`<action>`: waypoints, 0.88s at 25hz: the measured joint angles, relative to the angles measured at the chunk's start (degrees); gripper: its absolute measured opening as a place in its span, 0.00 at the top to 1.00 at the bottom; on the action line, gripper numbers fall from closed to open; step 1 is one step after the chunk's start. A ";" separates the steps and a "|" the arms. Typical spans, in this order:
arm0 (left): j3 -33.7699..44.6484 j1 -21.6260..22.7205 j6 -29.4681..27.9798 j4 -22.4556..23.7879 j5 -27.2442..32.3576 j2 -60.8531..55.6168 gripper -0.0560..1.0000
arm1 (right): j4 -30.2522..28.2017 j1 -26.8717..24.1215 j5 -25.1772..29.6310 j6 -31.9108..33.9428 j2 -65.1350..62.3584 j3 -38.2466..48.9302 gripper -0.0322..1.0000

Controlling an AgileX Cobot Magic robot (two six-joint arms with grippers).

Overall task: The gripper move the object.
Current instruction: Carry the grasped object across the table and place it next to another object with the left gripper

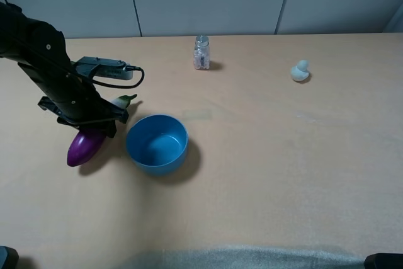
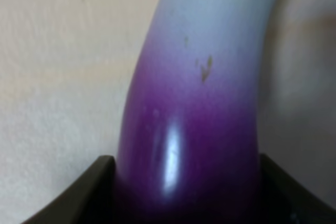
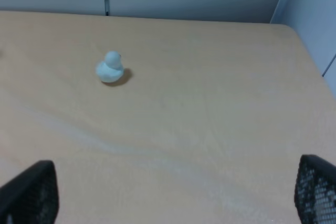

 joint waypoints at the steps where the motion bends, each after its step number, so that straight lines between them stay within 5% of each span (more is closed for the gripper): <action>1: -0.80 0.00 0.00 0.00 1.03 0.00 0.38 | 0.00 0.00 0.00 0.00 0.00 0.00 0.31; 22: -32.66 0.00 -0.04 0.38 20.67 0.11 0.38 | 0.00 0.00 0.00 0.00 0.00 0.00 0.31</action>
